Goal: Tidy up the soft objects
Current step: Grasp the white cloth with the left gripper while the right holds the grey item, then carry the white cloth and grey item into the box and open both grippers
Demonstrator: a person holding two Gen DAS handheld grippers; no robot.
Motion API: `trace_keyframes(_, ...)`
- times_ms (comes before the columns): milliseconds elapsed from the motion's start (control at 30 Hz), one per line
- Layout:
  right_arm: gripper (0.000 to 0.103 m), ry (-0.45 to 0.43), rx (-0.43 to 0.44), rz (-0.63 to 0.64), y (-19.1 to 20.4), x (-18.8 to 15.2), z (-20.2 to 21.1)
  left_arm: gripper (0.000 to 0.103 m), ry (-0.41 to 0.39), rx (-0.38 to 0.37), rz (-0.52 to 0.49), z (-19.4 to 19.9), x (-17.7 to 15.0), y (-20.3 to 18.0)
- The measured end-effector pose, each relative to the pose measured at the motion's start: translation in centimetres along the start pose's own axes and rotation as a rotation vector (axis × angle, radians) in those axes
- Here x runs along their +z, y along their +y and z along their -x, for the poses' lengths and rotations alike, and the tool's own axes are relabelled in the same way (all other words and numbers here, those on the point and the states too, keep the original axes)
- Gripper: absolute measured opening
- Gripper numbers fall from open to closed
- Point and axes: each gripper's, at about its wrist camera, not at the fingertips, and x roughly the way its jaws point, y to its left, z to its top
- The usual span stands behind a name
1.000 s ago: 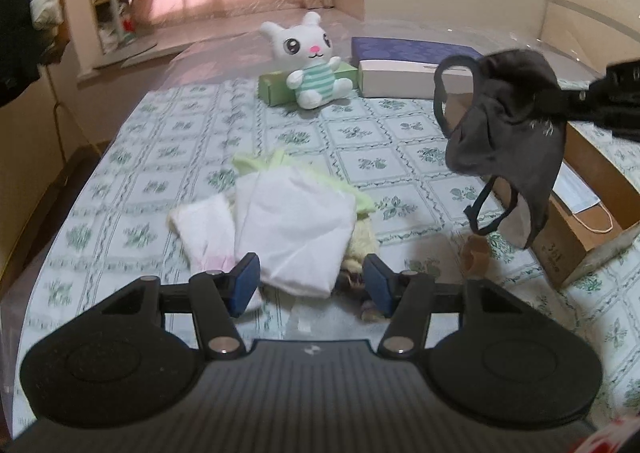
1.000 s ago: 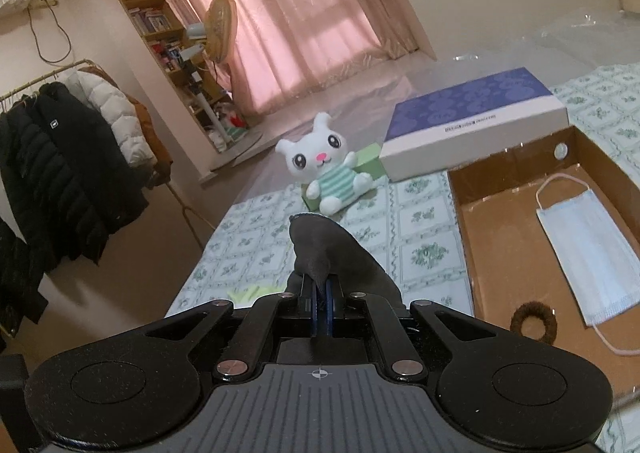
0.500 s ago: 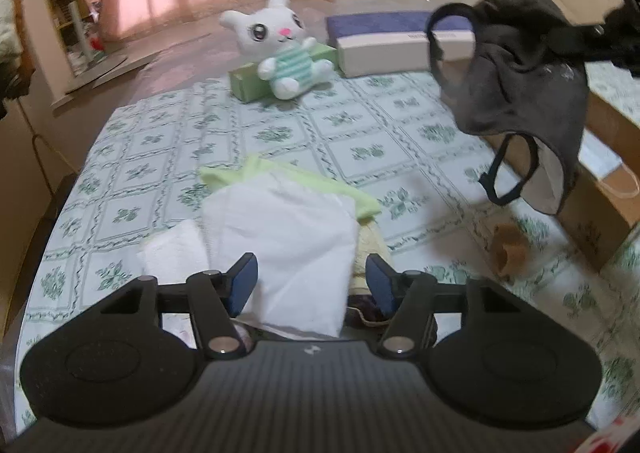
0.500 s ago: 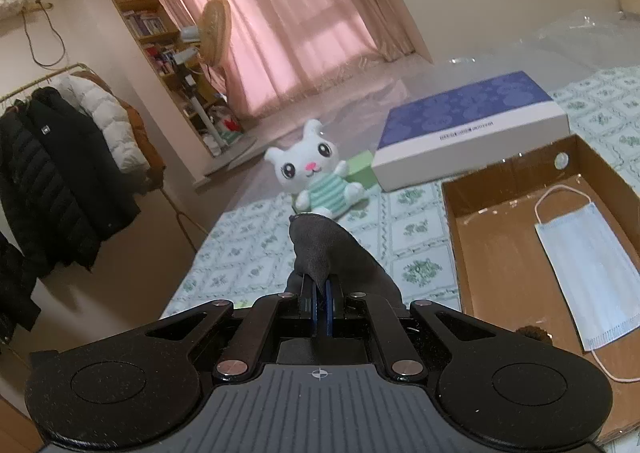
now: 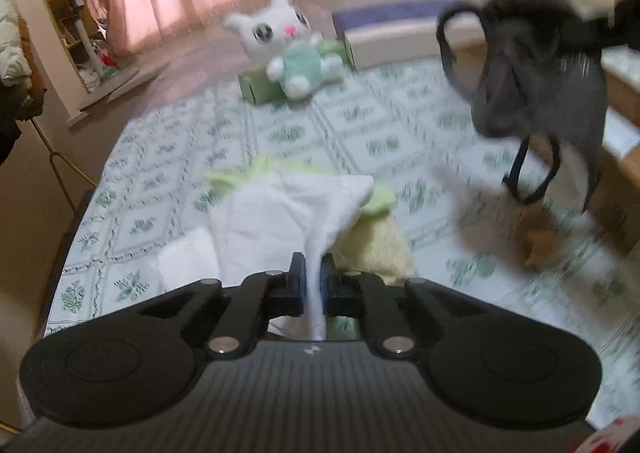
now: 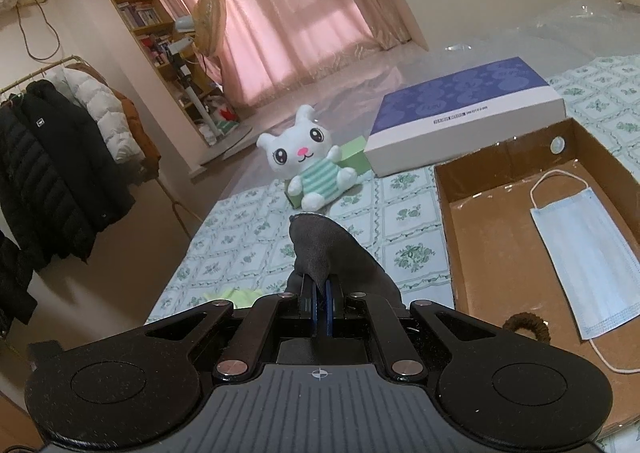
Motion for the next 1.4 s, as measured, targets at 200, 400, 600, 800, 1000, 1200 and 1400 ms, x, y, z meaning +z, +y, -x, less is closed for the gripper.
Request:
trace_keyframes(200,0.004,-0.025,0.022,0.020,0.2,1.1,1.4,0.007,-0.087,-0.068,0.144,4.2,2.7,3.4)
trace_keyframes(400,0.004,-0.039,0.048,0.039,0.5,2.8,3.4,0.007,-0.149,-0.123,0.193,7.8,5.9,4.9)
trace_keyframes(600,0.004,-0.050,0.067,0.068,0.6,4.7,5.7,0.007,-0.205,-0.168,0.183,10.7,9.9,3.9)
trace_keyframes(800,0.004,-0.066,0.063,0.082,-0.2,6.8,8.2,0.007,-0.256,-0.231,0.157,12.8,14.1,1.1)
trace_keyframes(1000,0.004,-0.085,0.026,0.071,-2.3,8.6,10.0,0.007,-0.261,-0.307,0.134,12.8,16.8,-3.5)
trace_keyframes(1200,0.004,-0.092,-0.026,0.032,-5.8,10.1,10.9,0.007,-0.223,-0.389,0.112,10.6,18.9,-8.9)
trace_keyframes(1400,0.004,-0.096,-0.065,-0.018,-9.6,11.3,10.6,0.007,-0.160,-0.438,0.095,6.4,20.6,-13.6)
